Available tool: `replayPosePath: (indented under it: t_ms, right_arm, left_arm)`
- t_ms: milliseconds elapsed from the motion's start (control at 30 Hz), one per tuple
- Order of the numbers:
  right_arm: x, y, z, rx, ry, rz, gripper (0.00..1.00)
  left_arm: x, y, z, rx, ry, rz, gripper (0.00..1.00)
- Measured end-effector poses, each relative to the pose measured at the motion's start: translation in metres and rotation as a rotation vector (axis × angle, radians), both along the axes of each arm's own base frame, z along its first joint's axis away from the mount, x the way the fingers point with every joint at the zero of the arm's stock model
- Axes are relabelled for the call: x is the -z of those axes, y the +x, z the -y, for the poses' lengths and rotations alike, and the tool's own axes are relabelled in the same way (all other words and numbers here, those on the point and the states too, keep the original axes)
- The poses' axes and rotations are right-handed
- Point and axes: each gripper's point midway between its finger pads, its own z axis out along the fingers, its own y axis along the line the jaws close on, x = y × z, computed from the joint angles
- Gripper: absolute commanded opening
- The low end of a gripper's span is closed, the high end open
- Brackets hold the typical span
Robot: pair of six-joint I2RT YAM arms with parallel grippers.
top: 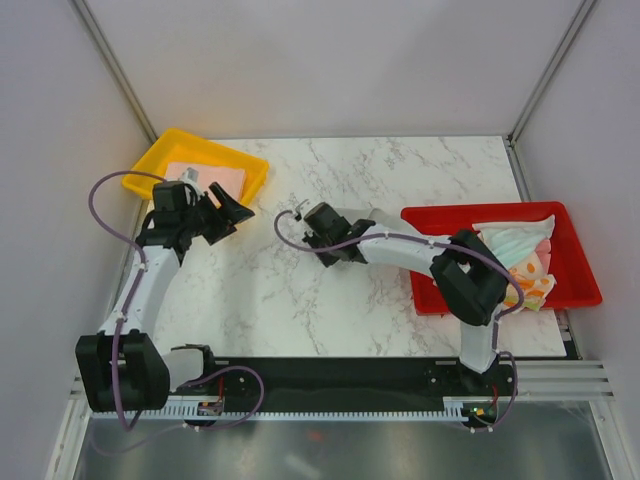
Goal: Fold and stack the towels
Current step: Flatten out the crumpled towel
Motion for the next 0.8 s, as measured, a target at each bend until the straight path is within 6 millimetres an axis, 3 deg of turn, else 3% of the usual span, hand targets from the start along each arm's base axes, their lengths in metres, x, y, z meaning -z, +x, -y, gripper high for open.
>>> replayPosePath:
  t_ms: [100,200,300,367,500,700,800]
  right_arm:
    - [-0.041,0.022,0.012,0.104,0.116,-0.019,0.00]
    - [-0.101,0.063,0.026,0.216,0.282,0.027,0.00]
    - [-0.137,0.091,0.050,0.300,0.401,0.048,0.00]
    - [-0.143,0.103,0.069,0.358,0.440,0.037,0.00]
    - [-0.133,0.112,0.090,0.425,0.473,-0.021,0.00]
    - [-0.127,0.116,0.101,0.449,0.504,-0.068,0.00]
    - [-0.127,0.117,0.102,0.447,0.517,-0.080,0.00]
  left_arm:
    - [0.007,-0.004,0.020,0.056,0.005,-0.003,0.77]
    - [0.016,-0.011,0.057,0.160,0.017,-0.008,0.77]
    - [0.027,-0.015,0.090,0.240,0.032,-0.015,0.77]
    - [0.034,-0.017,0.108,0.280,0.039,-0.003,0.77]
    - [0.053,-0.009,0.139,0.340,0.050,0.020,0.77]
    - [0.099,-0.012,0.185,0.475,0.087,0.014,0.76]
    - [0.117,-0.015,0.197,0.517,0.097,0.006,0.76]
